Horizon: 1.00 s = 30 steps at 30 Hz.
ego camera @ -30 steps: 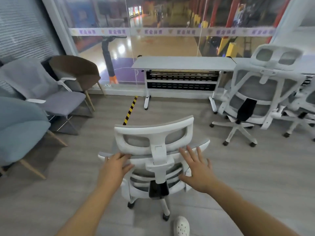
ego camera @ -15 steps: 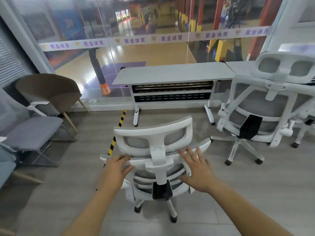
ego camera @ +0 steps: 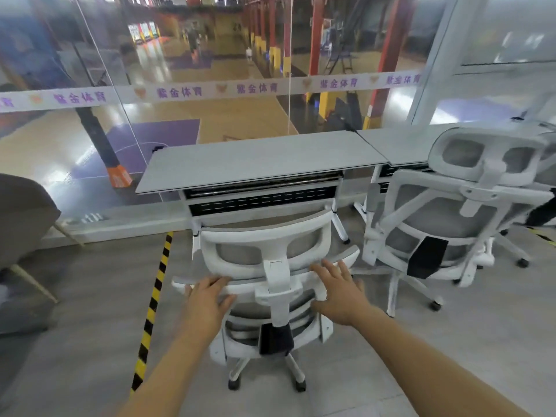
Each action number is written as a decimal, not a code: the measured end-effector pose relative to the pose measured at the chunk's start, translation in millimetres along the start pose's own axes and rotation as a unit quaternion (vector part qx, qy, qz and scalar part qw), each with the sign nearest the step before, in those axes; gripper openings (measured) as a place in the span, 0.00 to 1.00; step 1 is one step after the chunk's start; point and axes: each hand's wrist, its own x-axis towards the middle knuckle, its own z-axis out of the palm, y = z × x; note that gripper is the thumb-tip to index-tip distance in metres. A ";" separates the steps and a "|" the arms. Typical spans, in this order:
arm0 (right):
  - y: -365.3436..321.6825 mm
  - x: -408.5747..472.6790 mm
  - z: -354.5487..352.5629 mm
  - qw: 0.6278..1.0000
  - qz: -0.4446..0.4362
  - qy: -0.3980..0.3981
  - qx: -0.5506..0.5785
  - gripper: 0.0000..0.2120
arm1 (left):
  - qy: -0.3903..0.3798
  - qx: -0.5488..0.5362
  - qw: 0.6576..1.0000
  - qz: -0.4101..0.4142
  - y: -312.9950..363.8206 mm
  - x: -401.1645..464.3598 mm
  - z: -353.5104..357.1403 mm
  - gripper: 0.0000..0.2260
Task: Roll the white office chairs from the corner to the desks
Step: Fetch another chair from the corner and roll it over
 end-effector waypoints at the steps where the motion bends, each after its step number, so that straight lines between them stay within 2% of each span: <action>1: -3.7 14.2 -3.6 1.000 0.008 0.000 0.000 0.39 | -0.005 0.004 1.000 0.007 -0.7 15.9 -2.8 0.17; 3: -7.9 38.8 -8.6 1.000 0.016 -0.005 -0.004 0.40 | -0.025 0.014 0.999 0.029 -4.7 43.2 -5.6 0.20; 7: -4.4 60.2 -16.9 0.999 0.031 0.014 0.002 0.38 | -0.071 0.025 0.996 0.054 -12.5 78.1 -3.6 0.32; 10: 5.6 44.5 -21.3 0.997 0.042 0.055 0.024 0.36 | -0.078 0.053 0.993 0.064 1.0 84.3 -0.2 0.34; 14: 36.4 -8.4 -27.9 0.991 0.089 0.094 0.039 0.34 | -0.093 0.048 0.988 0.113 54.8 75.2 9.4 0.34; 19: 89.7 -124.8 -39.7 0.972 0.172 0.155 0.050 0.34 | -0.162 0.005 0.964 0.209 170.0 43.1 34.6 0.33; 25: 158.4 -329.9 -30.8 0.918 0.317 0.229 0.068 0.34 | -0.242 -0.017 0.897 0.369 330.9 -71.8 65.9 0.36; 30: 188.7 -525.0 6.3 0.850 0.437 0.287 0.067 0.33 | -0.309 0.007 0.798 0.518 448.5 -212.1 93.5 0.36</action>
